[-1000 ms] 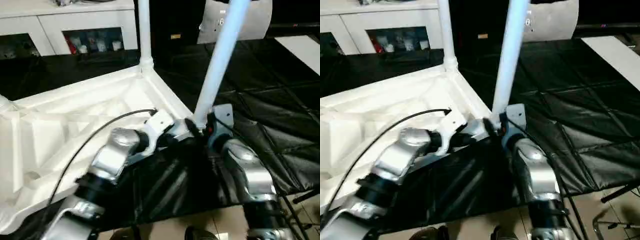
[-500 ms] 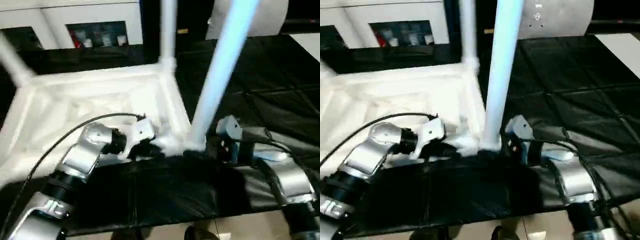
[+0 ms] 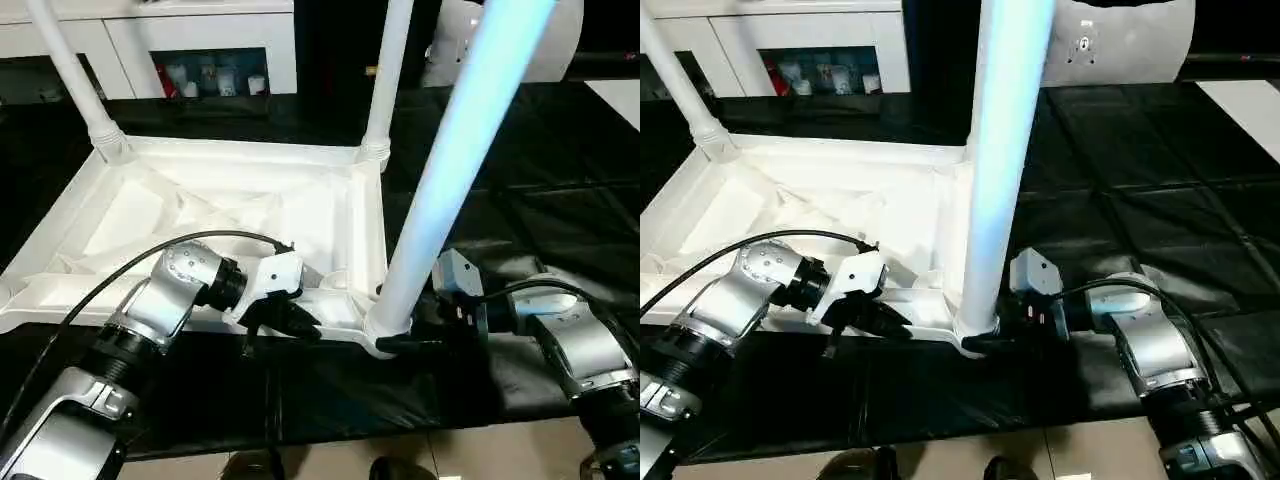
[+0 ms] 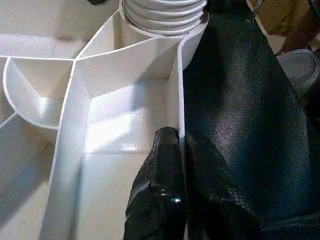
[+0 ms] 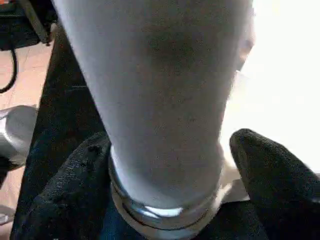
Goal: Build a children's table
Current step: Rotate leg to tighten
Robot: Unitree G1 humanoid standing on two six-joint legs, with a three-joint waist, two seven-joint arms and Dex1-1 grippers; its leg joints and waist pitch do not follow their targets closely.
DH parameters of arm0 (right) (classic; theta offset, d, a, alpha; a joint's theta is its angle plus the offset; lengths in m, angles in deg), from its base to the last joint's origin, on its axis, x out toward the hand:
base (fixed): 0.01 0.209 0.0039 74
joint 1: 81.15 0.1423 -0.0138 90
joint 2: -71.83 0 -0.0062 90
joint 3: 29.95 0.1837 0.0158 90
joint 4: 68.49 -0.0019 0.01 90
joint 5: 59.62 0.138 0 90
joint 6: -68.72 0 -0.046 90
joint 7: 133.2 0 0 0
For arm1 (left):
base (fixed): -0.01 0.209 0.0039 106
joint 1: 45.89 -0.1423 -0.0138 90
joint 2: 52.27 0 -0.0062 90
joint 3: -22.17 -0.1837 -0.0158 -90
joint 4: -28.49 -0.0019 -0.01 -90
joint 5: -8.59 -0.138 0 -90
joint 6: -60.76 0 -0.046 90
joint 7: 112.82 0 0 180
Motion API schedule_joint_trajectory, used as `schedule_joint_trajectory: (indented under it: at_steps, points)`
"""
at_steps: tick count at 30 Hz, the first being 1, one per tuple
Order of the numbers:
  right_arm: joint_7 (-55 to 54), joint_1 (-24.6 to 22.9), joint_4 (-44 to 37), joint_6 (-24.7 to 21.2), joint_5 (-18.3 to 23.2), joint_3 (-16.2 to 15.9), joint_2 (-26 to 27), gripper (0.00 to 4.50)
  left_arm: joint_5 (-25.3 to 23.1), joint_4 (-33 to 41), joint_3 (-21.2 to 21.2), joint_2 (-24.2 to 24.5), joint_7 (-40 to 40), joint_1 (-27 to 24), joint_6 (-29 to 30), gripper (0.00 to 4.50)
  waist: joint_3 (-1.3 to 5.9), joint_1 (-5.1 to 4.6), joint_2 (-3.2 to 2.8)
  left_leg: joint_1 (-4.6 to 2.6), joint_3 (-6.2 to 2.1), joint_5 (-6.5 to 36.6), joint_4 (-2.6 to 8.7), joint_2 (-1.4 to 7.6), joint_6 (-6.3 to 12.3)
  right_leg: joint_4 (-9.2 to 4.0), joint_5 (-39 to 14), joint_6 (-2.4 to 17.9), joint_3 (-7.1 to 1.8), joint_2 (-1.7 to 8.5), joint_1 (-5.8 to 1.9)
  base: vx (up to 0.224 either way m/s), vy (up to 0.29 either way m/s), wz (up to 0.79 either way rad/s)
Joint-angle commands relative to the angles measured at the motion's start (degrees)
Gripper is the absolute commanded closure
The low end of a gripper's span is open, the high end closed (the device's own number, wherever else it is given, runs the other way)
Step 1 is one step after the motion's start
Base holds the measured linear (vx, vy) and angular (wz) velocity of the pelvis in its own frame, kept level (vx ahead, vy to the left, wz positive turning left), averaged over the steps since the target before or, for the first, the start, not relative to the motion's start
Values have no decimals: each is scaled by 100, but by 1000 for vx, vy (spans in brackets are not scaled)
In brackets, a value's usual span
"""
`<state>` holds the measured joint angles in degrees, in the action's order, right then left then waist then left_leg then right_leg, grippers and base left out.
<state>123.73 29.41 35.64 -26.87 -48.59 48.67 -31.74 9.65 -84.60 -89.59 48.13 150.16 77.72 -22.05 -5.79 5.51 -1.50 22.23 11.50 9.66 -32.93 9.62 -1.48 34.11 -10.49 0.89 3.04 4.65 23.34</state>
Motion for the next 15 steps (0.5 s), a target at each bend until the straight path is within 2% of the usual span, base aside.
schedule_joint_trajectory:
  at_steps: [1, 5, 6, 9, 14, 15]
  points:
    - [75, 112, 18, 69, 63, -31, -33, 93, 14, -1, -233, -29, 320, 46, -127, 450, 398, -8, 62, -128, -153, 945, 348, 395, 581, -340, -822, 1559, -264, 427, -259, 0, 0, 0]
    - [144, 116, 47, 92, 87, -38, -23, 126, 33, -26, -244, -22, 362, 45, -159, 450, 395, 18, 64, -132, -157, 1023, 352, 406, 569, -355, -1015, 1536, -260, 435, -260, 0, 0, 0]
    - [192, 114, 48, 103, 110, -45, -13, 144, 36, -45, -247, -20, 389, 43, -184, 450, 394, 25, 49, -134, -162, 1015, 355, 411, 557, -353, -1024, 1528, -260, 436, -255, 0, 0, 0]
    - [247, 106, 32, 95, 140, -64, -14, 163, 41, -61, -253, -17, 406, 40, -198, 450, 399, 23, 63, -132, -159, 988, 351, 405, 563, -345, -964, 1532, -258, 431, -259, 0, 0, 0]
    - [274, -40, -150, -80, 241, -112, -22, 174, 51, -106, -204, -69, 242, 29, -109, 450, 395, 25, 58, -134, -158, 960, 348, 403, 576, -343, -926, 1547, -257, 426, -258, 0, 0, 0]
    - [223, -114, -234, -181, 260, -122, 0, 175, 53, -94, -156, -126, 82, 19, -31, 450, 389, 32, 37, -137, -160, 1002, 351, 406, 566, -352, -976, 1547, -258, 431, -258, 0, 0, 0]
